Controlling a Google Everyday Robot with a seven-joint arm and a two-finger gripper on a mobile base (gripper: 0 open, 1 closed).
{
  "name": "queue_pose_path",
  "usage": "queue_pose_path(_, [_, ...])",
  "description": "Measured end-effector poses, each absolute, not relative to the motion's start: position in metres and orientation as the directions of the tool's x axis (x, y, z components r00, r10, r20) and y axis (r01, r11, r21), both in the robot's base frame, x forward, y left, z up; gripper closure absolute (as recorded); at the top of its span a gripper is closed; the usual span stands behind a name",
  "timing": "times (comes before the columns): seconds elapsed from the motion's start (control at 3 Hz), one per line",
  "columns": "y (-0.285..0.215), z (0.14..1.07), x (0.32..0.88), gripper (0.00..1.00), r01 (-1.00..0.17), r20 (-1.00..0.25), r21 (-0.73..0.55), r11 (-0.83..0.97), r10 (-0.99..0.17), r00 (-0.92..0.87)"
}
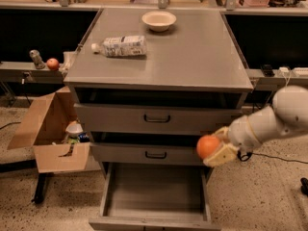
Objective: Place orange into bottom drawer
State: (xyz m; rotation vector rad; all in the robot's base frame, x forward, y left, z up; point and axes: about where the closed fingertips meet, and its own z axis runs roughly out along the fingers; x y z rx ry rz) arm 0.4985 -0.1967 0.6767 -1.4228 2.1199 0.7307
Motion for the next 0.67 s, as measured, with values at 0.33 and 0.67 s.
queue_pose_path(0.33, [-0.2103,0.6062,0.4774,1.0,-0.901,-0.641,0.204,0.384,-0.643,-0.419])
queue_pose_path(0.67, [-0.2102,0.6061,0.4774,1.0,-0.901,-0.641,0.204,0.384,-0.643,-0.419])
